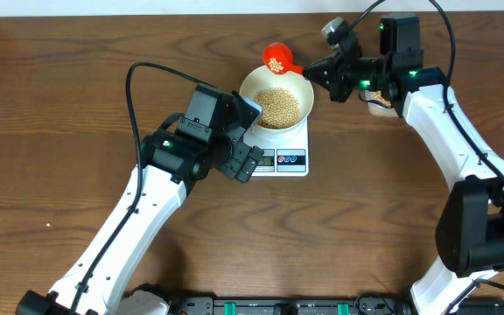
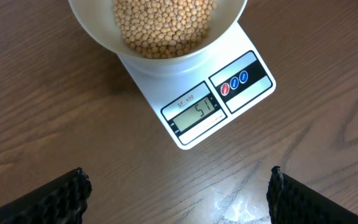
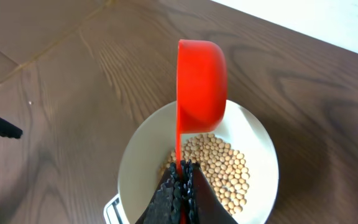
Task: Scoop item into bowl and weigh 50g on scale
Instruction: 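Move the scoop with the right gripper back to the tub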
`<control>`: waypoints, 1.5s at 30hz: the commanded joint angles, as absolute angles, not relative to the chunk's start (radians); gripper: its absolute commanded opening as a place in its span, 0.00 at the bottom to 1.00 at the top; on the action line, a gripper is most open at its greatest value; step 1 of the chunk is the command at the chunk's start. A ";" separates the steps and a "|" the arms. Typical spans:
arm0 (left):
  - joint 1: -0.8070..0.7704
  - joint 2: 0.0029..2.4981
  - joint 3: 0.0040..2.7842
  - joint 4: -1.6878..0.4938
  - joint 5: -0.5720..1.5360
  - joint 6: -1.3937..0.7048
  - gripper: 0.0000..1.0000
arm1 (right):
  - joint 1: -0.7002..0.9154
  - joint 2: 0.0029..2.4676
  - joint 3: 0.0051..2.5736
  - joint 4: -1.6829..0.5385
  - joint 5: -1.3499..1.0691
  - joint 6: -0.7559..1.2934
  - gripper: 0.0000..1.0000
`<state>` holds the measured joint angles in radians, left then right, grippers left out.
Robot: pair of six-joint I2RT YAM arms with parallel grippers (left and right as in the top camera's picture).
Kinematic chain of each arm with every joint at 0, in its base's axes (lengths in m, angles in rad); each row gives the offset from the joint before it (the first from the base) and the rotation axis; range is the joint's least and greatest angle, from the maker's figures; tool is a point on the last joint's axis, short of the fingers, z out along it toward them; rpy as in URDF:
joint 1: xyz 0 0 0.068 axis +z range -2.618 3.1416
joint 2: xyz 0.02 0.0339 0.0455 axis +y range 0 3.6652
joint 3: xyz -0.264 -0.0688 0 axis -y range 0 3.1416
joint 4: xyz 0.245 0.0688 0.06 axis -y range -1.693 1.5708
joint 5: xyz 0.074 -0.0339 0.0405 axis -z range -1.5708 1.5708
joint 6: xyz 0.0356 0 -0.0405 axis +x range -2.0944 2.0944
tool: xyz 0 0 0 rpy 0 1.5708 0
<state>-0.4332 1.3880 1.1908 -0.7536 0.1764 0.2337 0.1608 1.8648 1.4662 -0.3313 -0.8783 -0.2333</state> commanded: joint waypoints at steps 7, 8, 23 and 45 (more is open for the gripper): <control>-0.432 1.394 1.193 -0.754 0.167 0.235 0.93 | 0.097 1.834 1.491 -0.272 -1.007 -0.118 0.01; -0.432 1.394 1.193 -0.754 0.167 0.235 0.93 | 0.093 1.834 1.491 -0.261 -1.020 -0.105 0.01; -0.432 1.394 1.193 -0.754 0.167 0.235 0.93 | -0.154 1.834 1.491 -0.113 -1.193 0.277 0.01; -0.432 1.394 1.193 -0.754 0.167 0.235 0.93 | -0.365 1.823 1.491 -0.726 -0.815 -0.126 0.02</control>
<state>-0.4332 1.3880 1.1908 -0.7532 0.1768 0.2337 -0.3542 1.8622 1.4799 -0.7227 -0.9287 -0.0639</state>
